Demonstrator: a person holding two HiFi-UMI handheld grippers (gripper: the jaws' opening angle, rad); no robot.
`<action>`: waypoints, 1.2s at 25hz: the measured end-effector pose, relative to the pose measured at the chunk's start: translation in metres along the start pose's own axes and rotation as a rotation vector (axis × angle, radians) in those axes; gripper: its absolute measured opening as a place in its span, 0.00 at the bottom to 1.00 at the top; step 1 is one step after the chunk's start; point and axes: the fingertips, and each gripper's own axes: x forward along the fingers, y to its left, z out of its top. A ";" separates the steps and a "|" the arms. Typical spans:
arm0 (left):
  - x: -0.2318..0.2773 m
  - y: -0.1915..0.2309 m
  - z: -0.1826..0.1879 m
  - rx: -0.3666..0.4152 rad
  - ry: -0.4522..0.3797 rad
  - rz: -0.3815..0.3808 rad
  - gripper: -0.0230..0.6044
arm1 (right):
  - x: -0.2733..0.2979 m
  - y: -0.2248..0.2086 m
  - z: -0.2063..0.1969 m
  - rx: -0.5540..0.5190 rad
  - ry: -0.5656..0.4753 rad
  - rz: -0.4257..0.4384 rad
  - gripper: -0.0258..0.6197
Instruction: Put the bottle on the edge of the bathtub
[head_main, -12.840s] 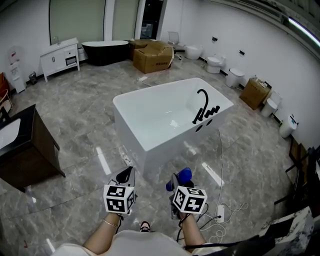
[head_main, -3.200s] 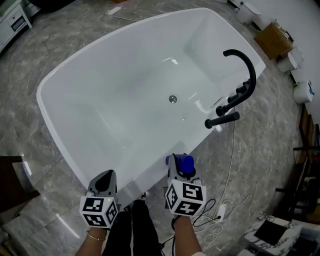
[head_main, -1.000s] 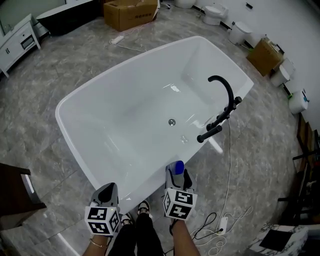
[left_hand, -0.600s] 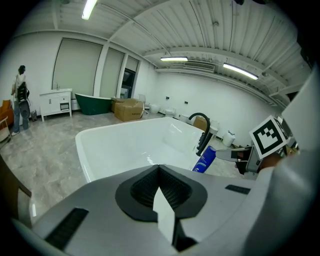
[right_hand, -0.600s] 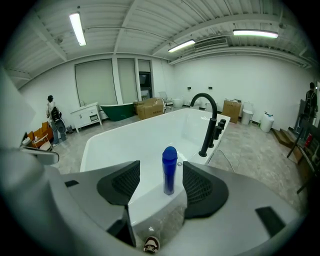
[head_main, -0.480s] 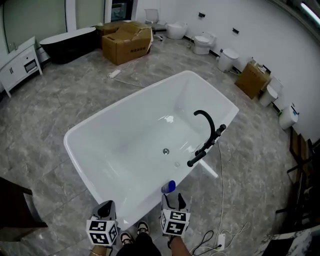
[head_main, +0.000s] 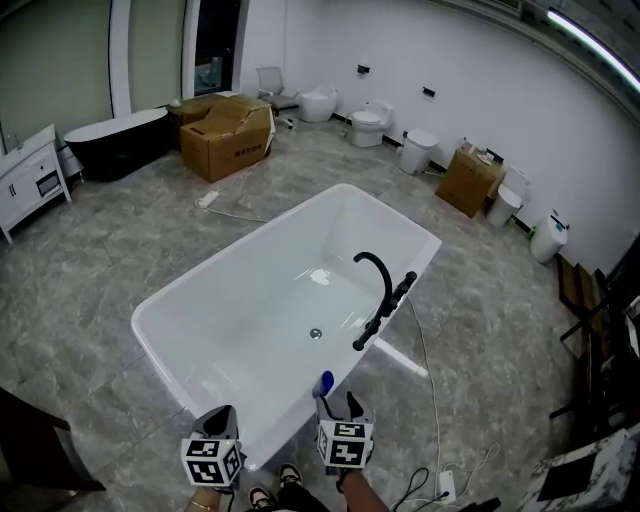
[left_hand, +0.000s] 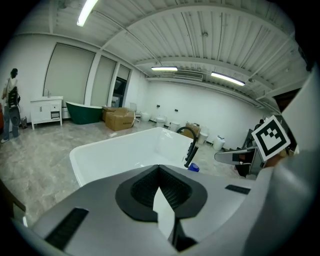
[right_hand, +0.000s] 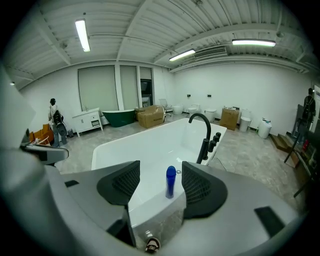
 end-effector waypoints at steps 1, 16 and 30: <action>-0.001 -0.004 0.006 0.004 -0.012 -0.013 0.05 | -0.005 0.001 0.002 0.003 -0.005 -0.003 0.44; -0.009 -0.042 0.075 0.046 -0.148 -0.150 0.05 | -0.071 -0.006 0.044 0.018 -0.122 -0.059 0.43; -0.002 -0.071 0.079 0.034 -0.147 -0.167 0.05 | -0.084 -0.030 0.054 0.023 -0.160 -0.063 0.32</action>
